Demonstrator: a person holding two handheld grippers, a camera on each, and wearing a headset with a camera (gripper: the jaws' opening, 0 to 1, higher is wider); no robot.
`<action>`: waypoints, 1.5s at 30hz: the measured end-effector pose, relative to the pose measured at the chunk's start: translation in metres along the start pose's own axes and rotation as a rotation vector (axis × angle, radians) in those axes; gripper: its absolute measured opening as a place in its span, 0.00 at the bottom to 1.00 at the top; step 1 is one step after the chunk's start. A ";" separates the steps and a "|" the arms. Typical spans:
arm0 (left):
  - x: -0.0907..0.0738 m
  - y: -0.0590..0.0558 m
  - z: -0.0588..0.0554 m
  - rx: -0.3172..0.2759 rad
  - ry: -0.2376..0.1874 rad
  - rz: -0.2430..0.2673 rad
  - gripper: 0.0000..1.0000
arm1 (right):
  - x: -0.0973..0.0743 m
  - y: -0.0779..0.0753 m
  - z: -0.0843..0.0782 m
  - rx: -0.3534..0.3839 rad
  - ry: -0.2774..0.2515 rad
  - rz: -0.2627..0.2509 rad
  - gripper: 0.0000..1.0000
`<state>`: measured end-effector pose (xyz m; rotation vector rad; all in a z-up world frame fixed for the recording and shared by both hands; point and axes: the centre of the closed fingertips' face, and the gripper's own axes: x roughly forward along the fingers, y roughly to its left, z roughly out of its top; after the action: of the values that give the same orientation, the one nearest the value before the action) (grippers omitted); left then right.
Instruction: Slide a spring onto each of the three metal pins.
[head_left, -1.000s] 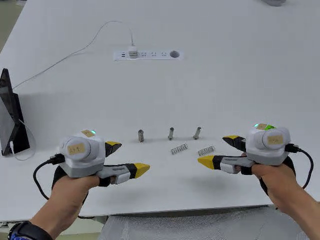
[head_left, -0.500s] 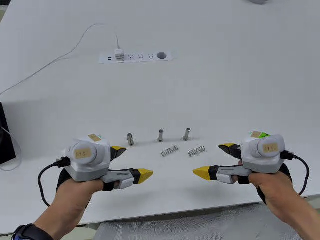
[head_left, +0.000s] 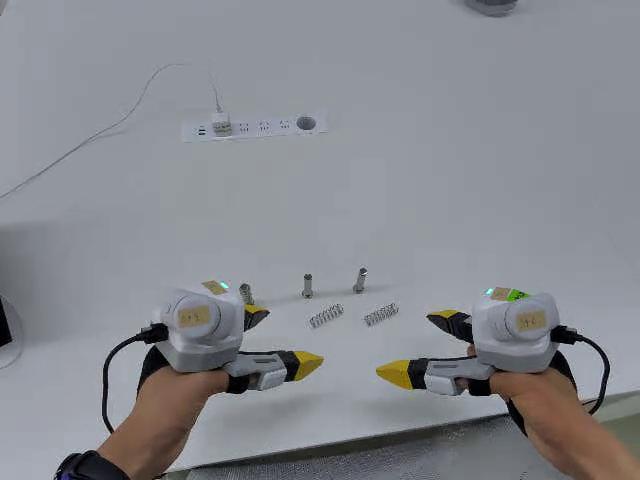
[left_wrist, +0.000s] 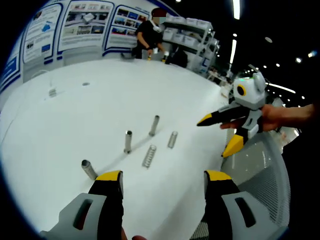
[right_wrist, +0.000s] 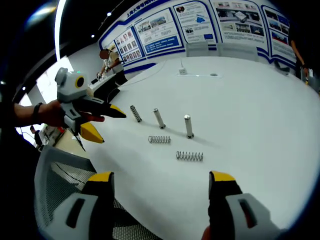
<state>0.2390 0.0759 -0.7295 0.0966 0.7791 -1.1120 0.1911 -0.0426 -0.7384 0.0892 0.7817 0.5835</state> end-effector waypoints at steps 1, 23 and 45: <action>0.003 0.000 0.000 0.002 0.006 -0.002 0.67 | 0.001 0.001 -0.001 0.001 0.001 0.000 0.79; 0.042 0.002 -0.009 0.086 0.118 -0.018 0.58 | -0.001 0.004 -0.004 0.030 -0.010 -0.001 0.80; 0.078 0.020 -0.013 0.105 0.146 0.031 0.38 | -0.005 0.004 -0.005 0.037 -0.006 -0.008 0.79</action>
<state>0.2654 0.0306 -0.7919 0.2797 0.8457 -1.1253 0.1832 -0.0425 -0.7383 0.1218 0.7864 0.5608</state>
